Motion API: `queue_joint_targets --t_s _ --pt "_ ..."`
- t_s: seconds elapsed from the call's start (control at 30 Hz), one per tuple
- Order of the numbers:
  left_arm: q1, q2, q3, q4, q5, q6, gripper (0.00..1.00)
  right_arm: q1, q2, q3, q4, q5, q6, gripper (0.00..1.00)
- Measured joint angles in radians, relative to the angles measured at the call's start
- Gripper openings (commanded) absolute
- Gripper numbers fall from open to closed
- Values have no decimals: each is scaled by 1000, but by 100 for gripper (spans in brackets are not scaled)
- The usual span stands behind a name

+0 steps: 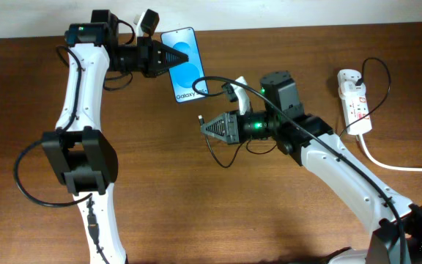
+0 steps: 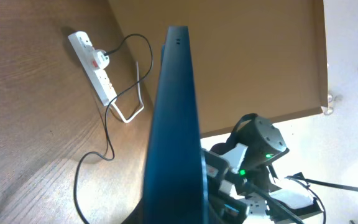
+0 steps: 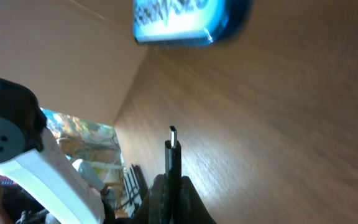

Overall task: Plug charger to phone and switch on socket
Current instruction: 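Lift the USB-C plug with the right gripper toward the phone's bottom port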

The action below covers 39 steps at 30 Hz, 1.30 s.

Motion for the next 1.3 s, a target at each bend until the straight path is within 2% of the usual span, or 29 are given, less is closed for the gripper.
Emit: queue_joint_targets --t_s 0.3,0.57,0.93,1.3 --pt "-12 0 0 0 0 0 0 0 14 -1 112 -4 99 4" --pt "-31 0 0 0 0 0 0 0 33 -2 154 -4 112 4" --pt "-28 0 0 8 6 0 0 -60 33 -4 158 -42 149 4" --pt "-38 0 0 24 19 0 0 -61 33 -4 169 -60 170 4"
